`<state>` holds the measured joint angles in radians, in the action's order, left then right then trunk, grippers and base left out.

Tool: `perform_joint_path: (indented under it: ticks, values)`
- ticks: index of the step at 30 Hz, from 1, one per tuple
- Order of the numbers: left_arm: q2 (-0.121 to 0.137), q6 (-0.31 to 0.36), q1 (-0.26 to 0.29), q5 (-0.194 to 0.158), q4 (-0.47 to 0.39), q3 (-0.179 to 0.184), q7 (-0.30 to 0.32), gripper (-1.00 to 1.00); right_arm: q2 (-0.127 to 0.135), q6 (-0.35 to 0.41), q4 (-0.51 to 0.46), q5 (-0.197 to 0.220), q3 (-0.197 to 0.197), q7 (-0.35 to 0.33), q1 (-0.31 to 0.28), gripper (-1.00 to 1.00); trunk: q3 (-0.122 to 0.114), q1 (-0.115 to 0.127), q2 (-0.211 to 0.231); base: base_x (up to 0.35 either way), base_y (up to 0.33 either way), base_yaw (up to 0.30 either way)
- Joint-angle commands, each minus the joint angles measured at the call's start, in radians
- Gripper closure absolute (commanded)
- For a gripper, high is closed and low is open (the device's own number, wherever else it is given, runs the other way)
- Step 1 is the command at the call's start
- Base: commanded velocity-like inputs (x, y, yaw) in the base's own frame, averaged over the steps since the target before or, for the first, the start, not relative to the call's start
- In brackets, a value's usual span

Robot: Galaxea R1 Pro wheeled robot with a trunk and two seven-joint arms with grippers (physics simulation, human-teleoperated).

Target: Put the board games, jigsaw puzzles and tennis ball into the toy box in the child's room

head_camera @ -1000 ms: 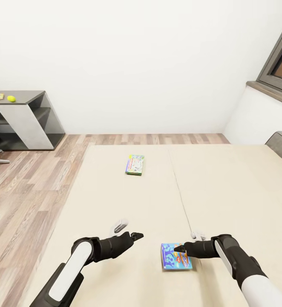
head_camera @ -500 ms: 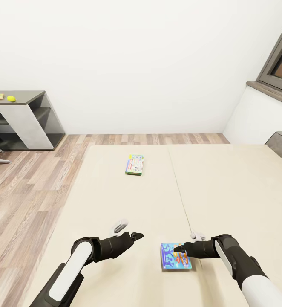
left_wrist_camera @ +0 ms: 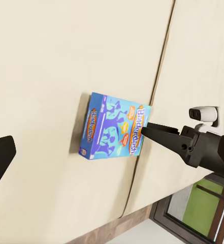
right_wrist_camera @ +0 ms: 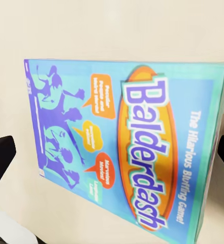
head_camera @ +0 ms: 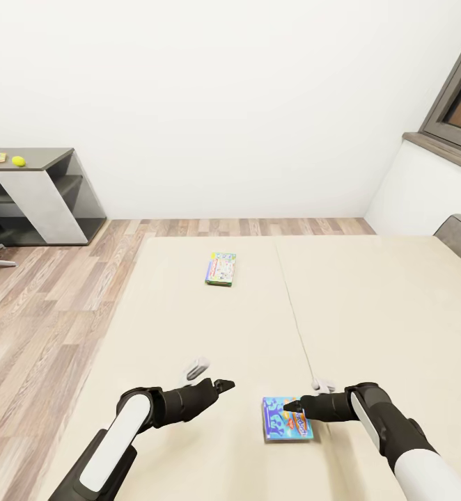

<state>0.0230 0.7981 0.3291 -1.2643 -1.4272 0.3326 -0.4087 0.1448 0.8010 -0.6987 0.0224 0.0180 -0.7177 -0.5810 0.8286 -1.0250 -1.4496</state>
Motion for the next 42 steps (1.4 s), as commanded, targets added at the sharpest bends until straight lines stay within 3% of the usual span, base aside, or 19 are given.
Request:
perform_joint_path:
  ticks: [1,24,42]
  values:
    - [0.001,0.000,0.001,-0.010,-0.001,0.002,-0.010,-1.00,0.000,0.007,-0.001,0.002,0.002,-0.002,0.000,-1.00,0.001,0.000,0.000,0.000,0.065,0.000]
    - [0.000,0.000,0.001,-0.010,-0.001,0.002,-0.010,-1.00,0.000,0.007,-0.001,0.002,0.002,-0.002,0.000,-1.00,0.001,0.000,0.000,0.000,0.223,0.000]
    - [0.001,0.000,0.001,-0.010,-0.001,0.002,-0.010,-1.00,0.000,0.007,-0.001,0.001,0.002,-0.002,0.000,-1.00,0.001,0.000,0.000,0.000,0.052,0.000]
